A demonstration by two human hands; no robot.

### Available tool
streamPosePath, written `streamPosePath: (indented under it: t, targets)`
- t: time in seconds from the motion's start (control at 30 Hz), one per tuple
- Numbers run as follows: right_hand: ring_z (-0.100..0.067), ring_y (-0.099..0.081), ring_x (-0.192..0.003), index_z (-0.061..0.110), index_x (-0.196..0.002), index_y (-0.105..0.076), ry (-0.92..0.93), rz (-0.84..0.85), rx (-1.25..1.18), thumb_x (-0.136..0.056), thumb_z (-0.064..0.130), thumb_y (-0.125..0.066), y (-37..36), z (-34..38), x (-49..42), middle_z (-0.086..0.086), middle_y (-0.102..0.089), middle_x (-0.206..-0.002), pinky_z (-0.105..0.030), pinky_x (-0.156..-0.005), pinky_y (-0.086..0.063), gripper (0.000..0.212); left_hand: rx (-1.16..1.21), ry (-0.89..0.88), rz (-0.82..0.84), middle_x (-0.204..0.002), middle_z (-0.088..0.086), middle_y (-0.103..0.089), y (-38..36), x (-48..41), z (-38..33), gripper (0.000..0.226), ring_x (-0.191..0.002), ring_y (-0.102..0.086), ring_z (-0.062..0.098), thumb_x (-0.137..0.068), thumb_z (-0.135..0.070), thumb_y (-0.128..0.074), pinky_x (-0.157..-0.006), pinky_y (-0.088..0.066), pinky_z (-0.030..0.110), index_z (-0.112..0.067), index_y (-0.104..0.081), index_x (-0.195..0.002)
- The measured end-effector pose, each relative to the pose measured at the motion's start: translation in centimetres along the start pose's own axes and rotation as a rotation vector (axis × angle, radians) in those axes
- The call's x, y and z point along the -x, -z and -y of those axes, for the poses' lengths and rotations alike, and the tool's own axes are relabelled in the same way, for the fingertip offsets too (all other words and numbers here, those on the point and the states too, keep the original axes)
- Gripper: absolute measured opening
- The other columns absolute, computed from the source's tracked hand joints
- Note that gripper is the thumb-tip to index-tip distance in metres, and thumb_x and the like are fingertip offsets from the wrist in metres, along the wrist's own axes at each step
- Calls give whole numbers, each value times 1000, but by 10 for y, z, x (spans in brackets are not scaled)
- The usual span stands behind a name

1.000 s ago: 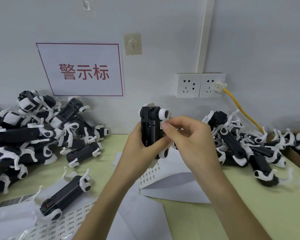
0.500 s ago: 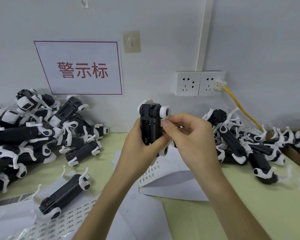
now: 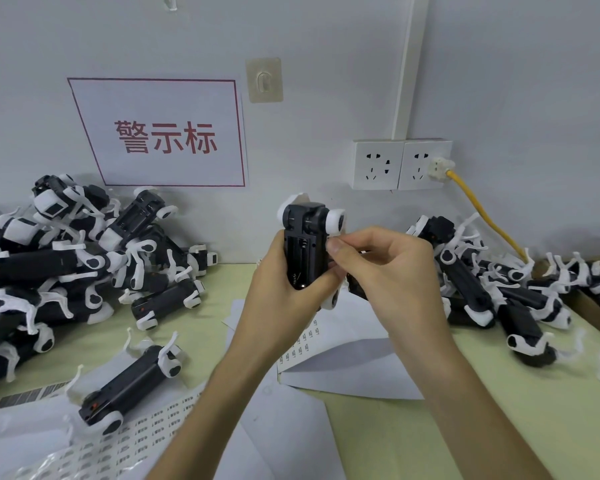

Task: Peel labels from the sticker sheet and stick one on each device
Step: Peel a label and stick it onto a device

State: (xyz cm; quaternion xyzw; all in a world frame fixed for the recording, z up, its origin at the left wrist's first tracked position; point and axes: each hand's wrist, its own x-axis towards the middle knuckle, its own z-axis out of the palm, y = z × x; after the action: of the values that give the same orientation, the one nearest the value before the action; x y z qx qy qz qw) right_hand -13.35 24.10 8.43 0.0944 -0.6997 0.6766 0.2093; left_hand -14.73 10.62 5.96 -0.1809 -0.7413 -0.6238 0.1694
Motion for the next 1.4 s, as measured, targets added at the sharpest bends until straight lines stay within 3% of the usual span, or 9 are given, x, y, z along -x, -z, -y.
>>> streamPosePath:
  t: [0.13, 0.53, 0.7, 0.83, 1.03, 1.13, 1.23, 1.33, 1.4]
  targets:
    - [-2, -68, -62, 20, -80, -80, -41, 2, -62, -84, 17, -80, 2, 0, -1, 5, -76, -70, -8, -58, -46, 5, 15, -20, 0, -73, -7, -65, -1, 0, 1, 24, -67, -62, 17, -91, -20, -75, -61, -46, 26, -29, -57, -104]
    - [-12, -75, -79, 19, -79, -83, -140, 47, -184, -77, 20, -85, 4, -4, -2, -2, -79, -80, -19, -76, -54, 4, 53, -65, 46, -72, -6, -64, 2, 2, -3, 38, -64, -61, 18, -94, -13, -71, -61, -46, 26, -30, -54, -124]
    - [-19, -72, -73, 15, -66, -73, -132, 32, -181, -64, 38, -87, 1, -7, -2, -9, -75, -72, -32, -84, -57, 27, 116, -48, 92, -73, -1, -64, 6, 1, -4, 30, -65, -63, 16, -92, -10, -74, -60, -49, 22, -27, -59, -111]
    - [-13, -69, -75, 11, -81, -74, -20, 79, -106, -94, 25, -70, -8, -9, 1, -7, -75, -77, -19, -70, -54, 19, 318, 146, 130, -88, -3, -73, 11, 0, -2, 19, -84, -70, 12, -86, -20, -76, -71, -55, 22, -20, -68, -103]
    - [-7, -73, -79, 19, -106, -77, 82, 135, -150, -103, 13, -55, -6, -4, 1, 6, -77, -87, -13, -64, -52, 23, 545, 256, 166, -112, 11, -75, 13, 1, -3, 19, -106, -72, 23, -91, -22, -70, -104, -53, 47, -18, -76, -109]
    - [-12, -71, -97, 28, -127, -70, 311, 174, 87, -101, 22, -54, -4, -9, 2, 11, -75, -102, -21, -81, -54, 31, 631, 297, 146, -118, 17, -74, 12, 1, -6, 21, -110, -72, 28, -92, -23, -71, -95, -59, 41, -14, -76, -110]
    - [-10, -66, -106, 23, -137, -64, 446, 234, 280, -103, 24, -51, -2, -13, 1, 13, -69, -112, -19, -88, -51, 37, 608, 302, 104, -105, 13, -75, 12, 1, -7, 15, -100, -74, 24, -89, -24, -73, -84, -61, 32, -16, -77, -101]
    - [-14, -64, -102, 27, -141, -60, 483, 250, 407, -106, 32, -42, -4, -17, 2, 14, -63, -113, -38, -90, -51, 40, 503, 268, 111, -91, 5, -74, 12, 2, -8, 9, -92, -73, 19, -86, -30, -73, -83, -59, 31, -23, -76, -92]
    - [-14, -63, -99, 30, -145, -55, 489, 239, 441, -108, 35, -36, -8, -19, 4, 16, -60, -112, -44, -87, -50, 43, 422, 240, 69, -85, 3, -69, 11, 1, -9, 21, -87, -69, 17, -82, -33, -72, -81, -55, 34, -17, -70, -95]
